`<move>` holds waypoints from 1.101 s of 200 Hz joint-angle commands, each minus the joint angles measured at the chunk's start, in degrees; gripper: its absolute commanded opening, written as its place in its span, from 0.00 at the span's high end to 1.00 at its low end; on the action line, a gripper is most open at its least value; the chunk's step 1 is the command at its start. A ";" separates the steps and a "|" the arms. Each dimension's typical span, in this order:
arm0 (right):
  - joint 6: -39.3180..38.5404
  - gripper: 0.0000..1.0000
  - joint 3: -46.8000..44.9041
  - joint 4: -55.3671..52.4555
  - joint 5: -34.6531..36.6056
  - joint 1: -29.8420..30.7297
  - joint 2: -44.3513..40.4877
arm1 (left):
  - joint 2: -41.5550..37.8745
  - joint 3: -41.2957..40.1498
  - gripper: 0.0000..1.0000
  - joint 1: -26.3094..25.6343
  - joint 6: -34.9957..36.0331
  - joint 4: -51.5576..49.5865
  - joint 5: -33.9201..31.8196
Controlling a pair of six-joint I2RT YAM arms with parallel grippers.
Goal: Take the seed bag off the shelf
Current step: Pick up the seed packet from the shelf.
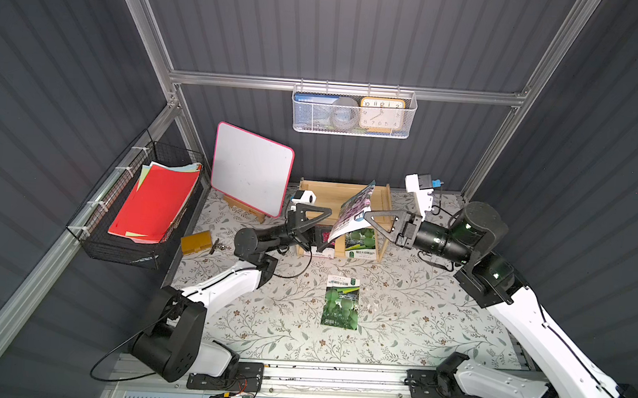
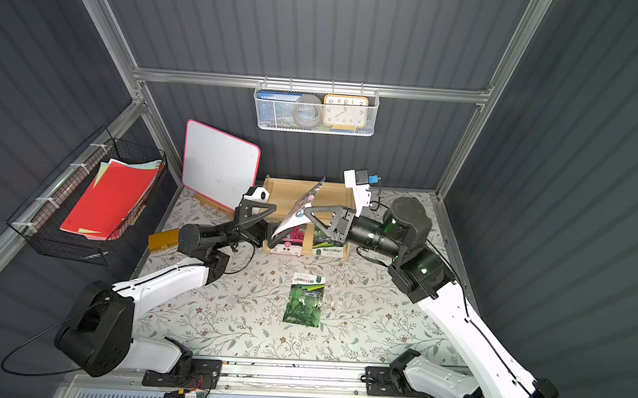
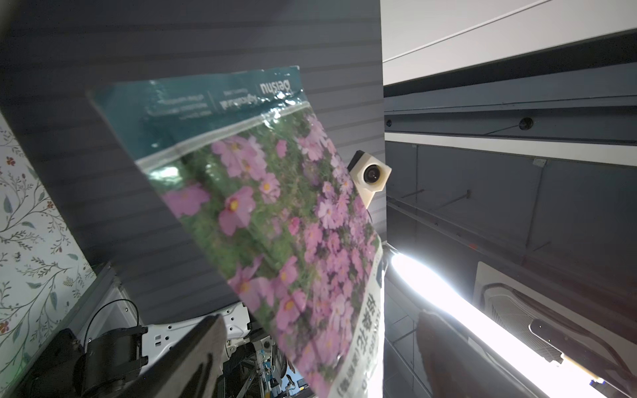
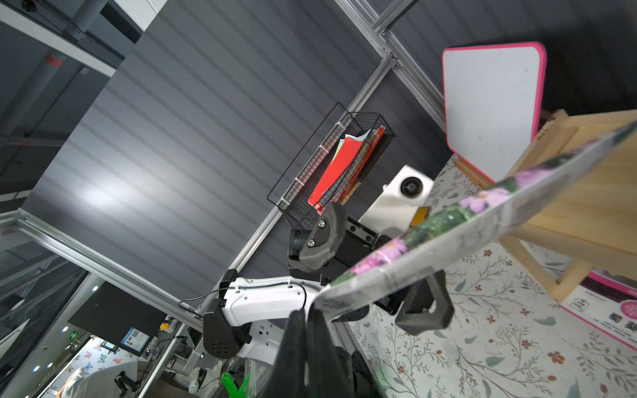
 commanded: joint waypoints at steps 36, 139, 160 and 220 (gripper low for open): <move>1.47 1.00 -2.45 4.86 -1.01 0.36 -0.19 | 1.74 2.88 0.09 -0.35 -4.65 8.49 -1.84; 0.54 1.00 -8.52 1.34 2.32 1.36 -5.20 | 7.26 1.76 0.49 -0.35 -7.81 16.43 -4.43; -0.48 1.00 -8.39 -0.52 3.44 1.36 -6.50 | 6.99 1.91 0.56 -0.27 -7.41 15.72 -4.16; -1.07 1.00 -9.34 -1.17 4.43 1.43 -6.93 | 3.85 3.62 0.66 -0.20 -1.58 6.86 -3.07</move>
